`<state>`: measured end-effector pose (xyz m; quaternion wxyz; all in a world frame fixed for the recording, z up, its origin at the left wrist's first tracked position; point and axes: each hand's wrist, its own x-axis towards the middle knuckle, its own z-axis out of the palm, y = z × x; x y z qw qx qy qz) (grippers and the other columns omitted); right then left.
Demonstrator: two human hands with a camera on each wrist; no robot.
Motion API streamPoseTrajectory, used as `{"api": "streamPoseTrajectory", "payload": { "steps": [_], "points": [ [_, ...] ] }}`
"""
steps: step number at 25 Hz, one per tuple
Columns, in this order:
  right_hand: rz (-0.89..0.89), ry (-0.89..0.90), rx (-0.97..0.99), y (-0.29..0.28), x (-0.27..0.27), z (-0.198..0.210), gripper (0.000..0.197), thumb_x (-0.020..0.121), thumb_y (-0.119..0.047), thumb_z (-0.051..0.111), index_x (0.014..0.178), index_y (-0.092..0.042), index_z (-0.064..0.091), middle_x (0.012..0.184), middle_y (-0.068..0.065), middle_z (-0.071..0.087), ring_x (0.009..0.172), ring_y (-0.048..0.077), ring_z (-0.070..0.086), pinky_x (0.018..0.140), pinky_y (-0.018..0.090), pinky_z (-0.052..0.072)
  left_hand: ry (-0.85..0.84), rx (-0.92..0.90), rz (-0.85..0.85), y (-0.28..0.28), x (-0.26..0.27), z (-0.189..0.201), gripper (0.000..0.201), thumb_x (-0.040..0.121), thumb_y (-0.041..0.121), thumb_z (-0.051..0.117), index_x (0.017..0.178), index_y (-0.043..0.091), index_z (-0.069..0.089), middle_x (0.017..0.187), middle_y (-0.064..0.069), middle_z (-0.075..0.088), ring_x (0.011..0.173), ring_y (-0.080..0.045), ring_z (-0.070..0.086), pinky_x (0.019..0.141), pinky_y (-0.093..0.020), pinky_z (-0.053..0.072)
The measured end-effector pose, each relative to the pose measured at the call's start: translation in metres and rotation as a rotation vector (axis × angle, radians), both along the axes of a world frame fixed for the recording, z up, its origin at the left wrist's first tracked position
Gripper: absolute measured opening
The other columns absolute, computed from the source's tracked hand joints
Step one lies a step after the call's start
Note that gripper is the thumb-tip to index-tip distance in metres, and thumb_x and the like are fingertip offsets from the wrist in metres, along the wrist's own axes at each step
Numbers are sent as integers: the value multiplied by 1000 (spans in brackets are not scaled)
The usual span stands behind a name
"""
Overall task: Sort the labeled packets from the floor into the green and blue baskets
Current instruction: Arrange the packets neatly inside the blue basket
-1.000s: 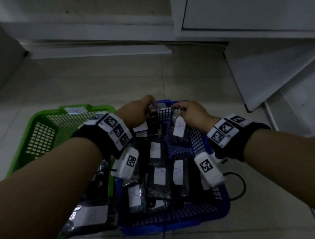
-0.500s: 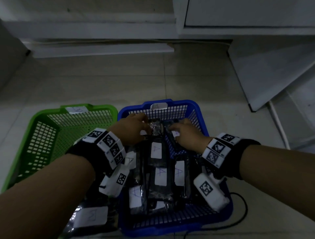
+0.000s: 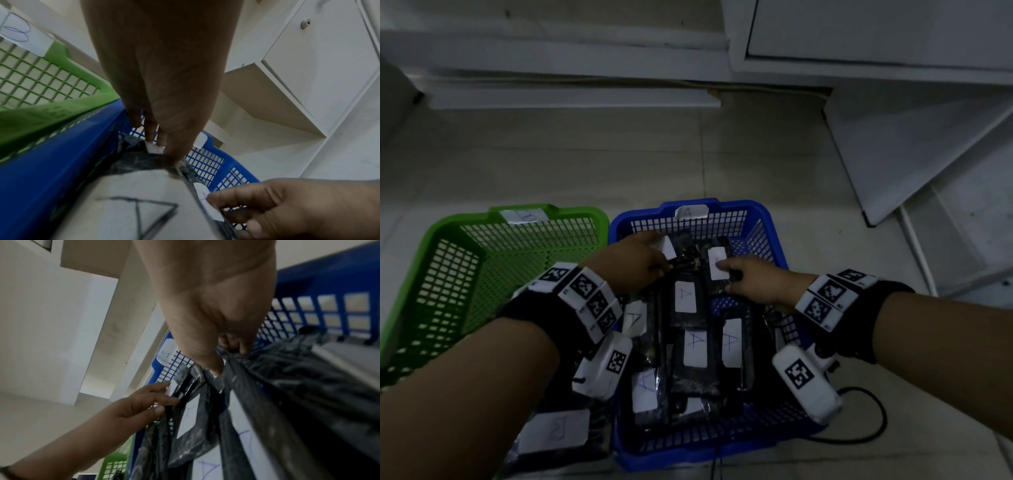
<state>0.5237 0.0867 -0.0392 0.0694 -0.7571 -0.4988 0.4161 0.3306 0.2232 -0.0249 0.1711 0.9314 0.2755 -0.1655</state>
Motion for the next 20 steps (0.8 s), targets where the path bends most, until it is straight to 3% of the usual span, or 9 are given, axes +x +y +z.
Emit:
{"api": "streamPoseTrajectory", "payload": {
  "steps": [2,4,7,9,12,15,17,20],
  "points": [
    [62,-8,-64,-1,1,5,62,92,-15,57,147,-17,28,151,10,28,137,25,33,109,20,23,41,-1,5,-1,2,1,33,97,32,45,126,27,59,158,-5,12,142,-21,25,114,-31,25],
    [111,-76,-83,-2,2,6,62,92,-19,58,147,-19,29,152,10,25,137,26,31,112,25,25,52,1,11,-1,3,3,34,97,31,44,127,26,60,158,-7,13,141,-22,27,114,-31,26],
    [66,-169,30,-4,-1,9,49,88,-24,62,135,-20,48,138,12,41,123,25,47,94,17,32,33,-7,21,1,1,2,33,96,32,46,123,24,63,156,-6,17,138,-21,32,113,-30,29],
    [28,-147,48,-4,-4,9,48,87,-25,64,132,-19,50,135,9,49,118,22,53,84,13,33,20,-9,24,1,1,1,33,95,33,47,121,23,65,154,-3,19,133,-19,38,111,-29,32],
    [-48,-15,-2,-3,-8,5,60,87,-21,65,141,-17,40,143,4,46,125,20,49,90,13,34,65,41,5,-2,4,4,32,96,35,46,122,28,63,154,-7,21,138,-24,29,113,-32,25],
    [-240,98,119,4,-9,0,50,82,-9,69,130,-13,54,135,6,54,120,20,53,92,16,41,15,112,12,-2,4,5,29,93,31,50,118,29,66,147,-9,32,130,-31,35,109,-34,27],
    [-290,75,227,7,-9,-2,34,81,-5,68,113,-16,62,124,10,59,107,25,60,75,19,50,-117,73,67,1,2,4,27,91,18,53,113,24,69,138,-6,37,118,-28,48,99,-28,37],
    [-465,74,422,6,-9,4,22,82,-10,61,98,-20,51,103,10,54,73,32,62,38,29,52,-309,-1,163,6,-4,7,28,87,1,51,102,15,71,122,-5,47,104,-22,55,84,-19,35]
  ]
}}
